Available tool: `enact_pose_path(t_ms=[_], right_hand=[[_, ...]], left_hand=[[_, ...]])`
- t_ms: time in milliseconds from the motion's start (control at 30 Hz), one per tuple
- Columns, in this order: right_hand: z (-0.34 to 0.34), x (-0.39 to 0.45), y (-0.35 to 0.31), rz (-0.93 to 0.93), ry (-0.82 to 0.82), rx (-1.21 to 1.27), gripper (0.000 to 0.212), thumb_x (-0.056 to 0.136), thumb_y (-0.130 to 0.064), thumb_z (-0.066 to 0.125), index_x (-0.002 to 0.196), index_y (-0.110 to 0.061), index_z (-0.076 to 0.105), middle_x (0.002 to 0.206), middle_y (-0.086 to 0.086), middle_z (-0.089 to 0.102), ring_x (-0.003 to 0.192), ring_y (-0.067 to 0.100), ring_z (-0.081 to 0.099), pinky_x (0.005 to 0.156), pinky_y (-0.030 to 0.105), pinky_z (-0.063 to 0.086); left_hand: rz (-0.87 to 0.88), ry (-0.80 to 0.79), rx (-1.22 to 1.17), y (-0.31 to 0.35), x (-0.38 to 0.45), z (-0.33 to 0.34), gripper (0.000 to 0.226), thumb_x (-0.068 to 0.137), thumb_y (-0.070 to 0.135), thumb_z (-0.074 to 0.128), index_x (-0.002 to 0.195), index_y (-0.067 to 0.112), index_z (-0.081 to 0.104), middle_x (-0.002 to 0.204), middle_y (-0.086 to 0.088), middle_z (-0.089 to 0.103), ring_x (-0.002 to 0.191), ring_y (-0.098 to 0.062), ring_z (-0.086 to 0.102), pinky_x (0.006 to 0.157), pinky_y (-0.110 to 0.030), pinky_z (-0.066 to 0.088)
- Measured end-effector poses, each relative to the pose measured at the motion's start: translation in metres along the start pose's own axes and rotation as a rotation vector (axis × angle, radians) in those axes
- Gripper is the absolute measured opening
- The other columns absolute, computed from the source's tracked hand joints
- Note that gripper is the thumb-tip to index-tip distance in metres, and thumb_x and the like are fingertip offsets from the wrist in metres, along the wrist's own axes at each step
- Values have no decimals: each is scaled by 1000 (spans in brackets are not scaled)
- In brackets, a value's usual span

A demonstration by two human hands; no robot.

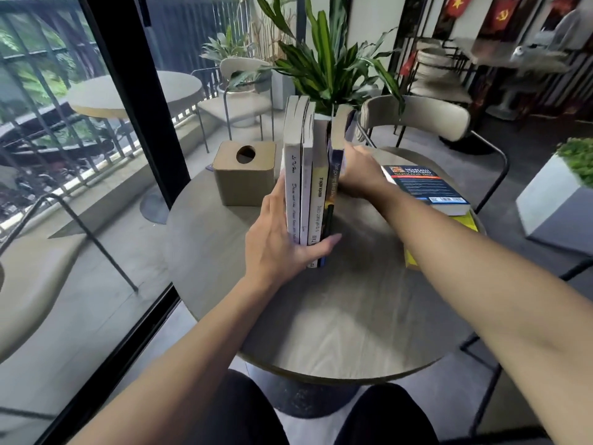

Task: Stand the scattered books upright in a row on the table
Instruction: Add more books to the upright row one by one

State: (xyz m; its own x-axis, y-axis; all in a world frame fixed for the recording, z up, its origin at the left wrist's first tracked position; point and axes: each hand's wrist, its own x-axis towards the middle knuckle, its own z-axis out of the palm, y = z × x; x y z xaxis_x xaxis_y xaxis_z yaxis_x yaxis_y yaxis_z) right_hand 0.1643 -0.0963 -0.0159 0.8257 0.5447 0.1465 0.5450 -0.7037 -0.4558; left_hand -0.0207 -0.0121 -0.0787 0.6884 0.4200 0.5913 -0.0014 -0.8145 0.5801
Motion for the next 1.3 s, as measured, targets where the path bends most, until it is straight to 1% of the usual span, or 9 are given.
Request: enact_pose_path(t_ms=[200,333,433,600,700,900,1067,1167,1300], right_hand=[[-5,17,-19,-55,-122,128,10,90,-12,61,100,-13,59,112,15,59,110,29,53,98,43,43],[-2,26,-21,-45,-147,96,27,92,-5,56,73,-20,43,91,15,52,96,25,45,90,36,42],[2,26,-21,-13,-136,62,7,94,-7,55,89,-3,56,106,19,53,99,26,48,90,38,43],[2,18,-19,20,-73,-74,29,94,-9,52,120,4,55,124,27,56,117,41,53,96,44,45],[-2,12,-20,41,30,-97,27,92,-5,52,117,4,57,124,26,58,118,42,54,98,46,46],[-12,3,-7,103,251,-56,28,85,4,49,97,-9,69,105,18,67,100,37,62,76,35,45],[-26,-15,8,86,483,69,31,77,6,46,105,-9,43,90,8,50,77,33,47,63,35,31],[-22,-39,13,67,716,272,41,77,6,48,118,-1,42,101,13,53,89,36,55,65,29,28],[-1,-79,19,21,807,447,63,88,1,55,145,1,28,111,18,53,97,26,53,73,20,33]], left_hand=[[3,15,-1,-4,1,3,119,65,79,66,149,3,32,134,-6,53,115,-16,55,85,-41,59],[17,15,11,-5,2,6,118,66,80,65,149,2,32,131,-5,53,112,-14,54,82,-39,59],[21,17,7,-5,2,7,118,67,82,62,149,2,32,132,-5,53,113,-14,54,83,-37,60],[19,19,-5,-6,2,7,116,67,82,61,148,3,34,131,-4,54,113,-13,55,83,-35,59],[5,10,-4,-6,2,7,118,66,83,62,149,4,33,132,-3,53,113,-12,54,83,-36,59],[-3,4,-1,-3,0,3,118,64,80,65,151,7,31,135,0,51,112,-13,55,82,-37,58],[0,1,4,-2,-1,1,119,64,81,63,152,9,29,136,-2,51,110,-15,56,81,-40,58],[4,0,-4,-1,-1,1,119,64,81,62,152,9,29,137,-3,51,110,-17,57,80,-42,58],[7,-5,-5,-2,-2,1,121,64,85,59,152,9,28,138,-4,51,110,-18,57,79,-45,58]])
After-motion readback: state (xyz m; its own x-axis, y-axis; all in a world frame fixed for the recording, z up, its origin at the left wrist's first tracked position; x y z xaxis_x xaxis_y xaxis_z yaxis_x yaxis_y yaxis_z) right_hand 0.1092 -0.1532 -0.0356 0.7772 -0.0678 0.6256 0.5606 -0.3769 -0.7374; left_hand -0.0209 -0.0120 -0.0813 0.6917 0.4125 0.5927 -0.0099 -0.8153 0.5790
